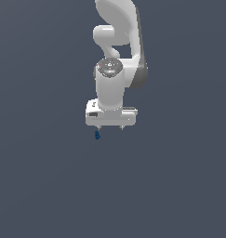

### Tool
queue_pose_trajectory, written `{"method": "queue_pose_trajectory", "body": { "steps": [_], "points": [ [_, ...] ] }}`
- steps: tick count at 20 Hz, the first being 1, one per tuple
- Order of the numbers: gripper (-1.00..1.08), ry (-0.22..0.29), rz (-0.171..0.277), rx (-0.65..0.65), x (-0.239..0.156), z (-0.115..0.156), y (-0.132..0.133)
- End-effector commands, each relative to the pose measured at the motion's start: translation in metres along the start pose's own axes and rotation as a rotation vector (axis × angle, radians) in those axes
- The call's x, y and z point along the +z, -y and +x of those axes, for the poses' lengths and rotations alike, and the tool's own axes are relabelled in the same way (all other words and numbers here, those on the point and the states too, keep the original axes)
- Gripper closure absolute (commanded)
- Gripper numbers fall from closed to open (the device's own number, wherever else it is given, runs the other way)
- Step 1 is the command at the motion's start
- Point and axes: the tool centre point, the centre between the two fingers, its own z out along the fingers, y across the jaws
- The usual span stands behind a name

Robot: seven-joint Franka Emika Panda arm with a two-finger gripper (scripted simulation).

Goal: Pick up the object and move it to a goal position.

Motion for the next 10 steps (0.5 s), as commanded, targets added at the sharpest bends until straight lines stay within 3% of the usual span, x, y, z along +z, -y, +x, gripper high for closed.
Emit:
{"method": "queue_pose_trajectory", "body": {
  "steps": [1,10],
  "points": [
    [-0.92,0.000,0.000,0.000,0.000,0.000,0.000],
    [-0.92,-0.019,0.004,-0.039,-0.018,0.007,0.009]
  ]
}}
